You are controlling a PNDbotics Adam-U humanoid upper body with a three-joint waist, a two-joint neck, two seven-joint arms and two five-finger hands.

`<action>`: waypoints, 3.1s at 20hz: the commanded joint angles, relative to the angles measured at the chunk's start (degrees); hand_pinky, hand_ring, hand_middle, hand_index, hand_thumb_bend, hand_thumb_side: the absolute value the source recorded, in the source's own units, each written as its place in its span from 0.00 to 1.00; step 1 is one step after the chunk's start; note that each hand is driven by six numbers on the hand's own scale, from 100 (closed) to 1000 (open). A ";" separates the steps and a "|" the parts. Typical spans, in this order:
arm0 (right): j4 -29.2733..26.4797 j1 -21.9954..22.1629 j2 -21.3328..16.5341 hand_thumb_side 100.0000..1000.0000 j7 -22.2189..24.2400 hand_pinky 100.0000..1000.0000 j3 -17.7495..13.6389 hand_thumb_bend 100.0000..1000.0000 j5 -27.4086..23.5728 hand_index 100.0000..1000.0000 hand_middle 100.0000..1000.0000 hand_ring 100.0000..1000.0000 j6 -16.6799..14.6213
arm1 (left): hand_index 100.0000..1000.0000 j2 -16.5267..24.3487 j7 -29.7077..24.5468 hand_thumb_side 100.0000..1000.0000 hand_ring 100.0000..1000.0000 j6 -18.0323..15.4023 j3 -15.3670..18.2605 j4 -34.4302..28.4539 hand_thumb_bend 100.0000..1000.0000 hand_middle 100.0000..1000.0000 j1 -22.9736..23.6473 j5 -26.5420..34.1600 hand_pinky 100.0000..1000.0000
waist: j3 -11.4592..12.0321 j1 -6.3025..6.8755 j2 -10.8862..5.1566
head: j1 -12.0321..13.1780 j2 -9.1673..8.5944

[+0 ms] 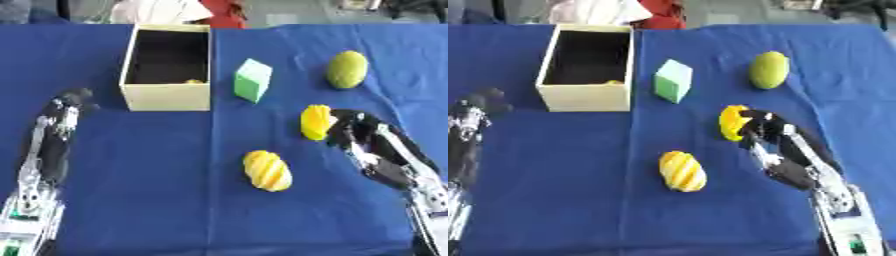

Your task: Pick up objects on the table and place them in the box.

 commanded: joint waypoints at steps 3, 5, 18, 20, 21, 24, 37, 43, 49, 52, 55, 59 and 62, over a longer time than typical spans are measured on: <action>-0.48 -0.32 -0.43 0.46 0.03 0.64 0.02 0.00 0.19 0.83 0.55 0.51 -0.05 | 0.77 0.97 -0.13 0.65 0.70 -0.05 0.03 -0.73 0.00 0.72 -0.50 -0.02 0.88 | 0.06 -0.28 -1.13 | 0.11 0.28; -0.47 -0.33 -0.44 0.46 0.05 0.64 0.03 0.00 0.18 0.83 0.55 0.51 -0.06 | 0.77 0.98 -0.15 0.65 0.70 -0.05 0.02 -0.72 0.00 0.72 -0.51 -0.01 0.88 | 0.07 -0.29 -1.15 | 0.12 0.28; -0.83 -1.72 -1.26 0.40 0.02 0.64 -0.33 0.00 0.18 0.84 0.55 0.52 -0.48 | 0.77 1.07 -0.17 0.65 0.70 -0.06 0.01 -0.76 0.00 0.72 -0.44 0.05 0.88 | 0.03 -0.26 -1.40 | 0.28 0.28; -1.03 -3.09 -2.12 0.41 -0.19 0.64 -0.72 0.00 0.05 0.84 0.55 0.52 -0.75 | 0.77 1.12 -0.14 0.65 0.70 -0.05 0.04 -0.75 0.00 0.72 -0.33 0.07 0.88 | -0.04 -0.27 -1.58 | 0.40 0.28; -1.12 -3.97 -2.71 0.39 -0.34 0.65 -0.94 0.00 -0.07 0.84 0.56 0.52 -0.90 | 0.77 1.14 -0.13 0.65 0.70 -0.04 0.03 -0.73 0.00 0.72 -0.28 0.07 0.88 | -0.08 -0.29 -1.66 | 0.45 0.28; -1.18 -7.44 -5.54 0.41 -1.06 0.65 -1.78 0.00 -0.25 0.86 0.57 0.53 -1.68 | 0.77 1.19 -0.18 0.65 0.70 -0.03 -0.03 -0.66 0.00 0.72 -0.12 0.09 0.88 | -0.15 -0.34 -1.93 | 0.60 0.28; 9.31 -26.29 -19.35 0.41 -10.77 0.68 -5.46 0.00 -1.44 0.91 0.68 0.58 -4.12 | 0.77 1.56 -0.34 0.65 0.70 -0.01 -0.19 -0.46 0.00 0.72 0.30 0.27 0.88 | 0.69 -1.05 -3.04 | 1.32 -0.01; 21.81 -36.65 -20.45 0.41 -12.14 0.66 -6.75 0.00 -6.89 0.91 0.67 0.56 -1.26 | 0.77 1.56 -0.60 0.65 0.70 -0.02 -0.44 -0.35 0.00 0.72 0.47 0.45 0.88 | 1.61 -1.15 -3.50 | 1.00 0.04; 40.07 -46.26 -19.48 0.47 -11.32 0.64 -8.89 0.00 -17.14 0.90 0.65 0.55 4.66 | 0.77 1.60 -0.94 0.65 0.70 0.02 -0.79 -0.23 0.00 0.72 0.38 0.63 0.88 | 2.47 -1.28 -3.62 | 0.09 0.27; 50.05 -49.57 -19.76 0.50 -12.48 0.63 -9.27 0.00 -17.15 0.89 0.64 0.54 5.83 | 0.77 1.65 -1.17 0.65 0.70 0.05 -1.01 -0.07 0.00 0.72 0.37 0.61 0.88 | 2.65 -1.48 -3.55 | -0.66 0.28; 57.57 -51.45 -19.76 0.46 -14.82 0.64 -8.62 0.00 -11.66 0.89 0.64 0.54 4.96 | 0.77 1.75 -1.34 0.65 0.70 0.05 -1.16 0.04 0.00 0.72 0.33 0.55 0.88 | 2.81 -1.54 -3.43 | -1.30 0.28; 63.19 -52.31 -19.19 0.31 -17.05 0.65 -7.48 0.00 -0.25 0.90 0.65 0.54 2.77 | 0.77 1.81 -1.46 0.65 0.70 0.04 -1.28 0.08 0.00 0.72 0.20 0.53 0.88 | 3.11 -1.37 -3.23 | -1.83 0.28; 66.76 -52.41 -18.04 0.32 -19.11 0.65 -7.80 0.00 7.51 0.90 0.64 0.54 2.37 | 0.77 1.79 -1.51 0.65 0.70 0.04 -1.34 0.09 0.00 0.72 0.14 0.56 0.88 | 3.33 -1.14 -3.13 | -2.21 0.28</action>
